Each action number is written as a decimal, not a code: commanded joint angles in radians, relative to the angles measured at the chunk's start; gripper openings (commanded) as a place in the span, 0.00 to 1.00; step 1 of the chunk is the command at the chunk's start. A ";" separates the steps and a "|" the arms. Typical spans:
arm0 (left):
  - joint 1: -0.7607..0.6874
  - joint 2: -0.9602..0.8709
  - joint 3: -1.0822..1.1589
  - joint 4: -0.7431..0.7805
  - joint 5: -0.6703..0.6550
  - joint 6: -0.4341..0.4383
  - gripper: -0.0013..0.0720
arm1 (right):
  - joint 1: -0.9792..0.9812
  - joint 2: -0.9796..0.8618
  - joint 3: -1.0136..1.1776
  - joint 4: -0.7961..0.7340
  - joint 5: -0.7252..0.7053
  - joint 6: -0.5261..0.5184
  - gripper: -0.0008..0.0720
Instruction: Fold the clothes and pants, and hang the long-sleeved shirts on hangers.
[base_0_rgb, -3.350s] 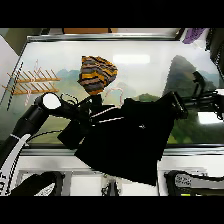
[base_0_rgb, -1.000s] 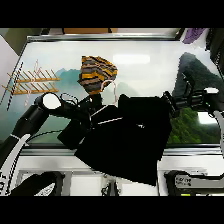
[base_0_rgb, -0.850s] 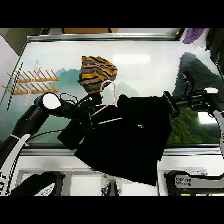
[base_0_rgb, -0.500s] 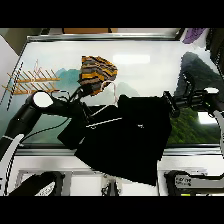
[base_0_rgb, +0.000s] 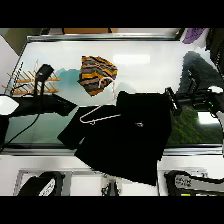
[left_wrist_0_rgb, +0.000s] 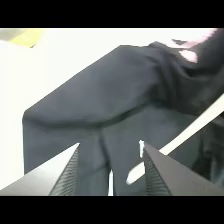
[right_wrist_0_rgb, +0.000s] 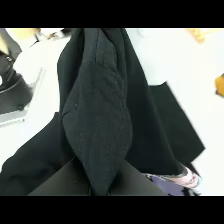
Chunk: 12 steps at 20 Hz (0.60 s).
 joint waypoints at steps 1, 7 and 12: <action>-0.009 0.094 -0.044 0.161 0.008 -0.364 0.56 | -0.003 0.058 0.001 0.026 -0.082 0.041 0.02; -0.287 0.161 -0.283 0.127 0.267 -0.834 0.56 | -0.007 0.086 0.001 0.133 -0.142 0.051 0.02; -0.528 -0.010 -0.270 0.127 0.600 -0.999 0.56 | -0.007 0.086 0.001 0.133 -0.150 0.051 0.02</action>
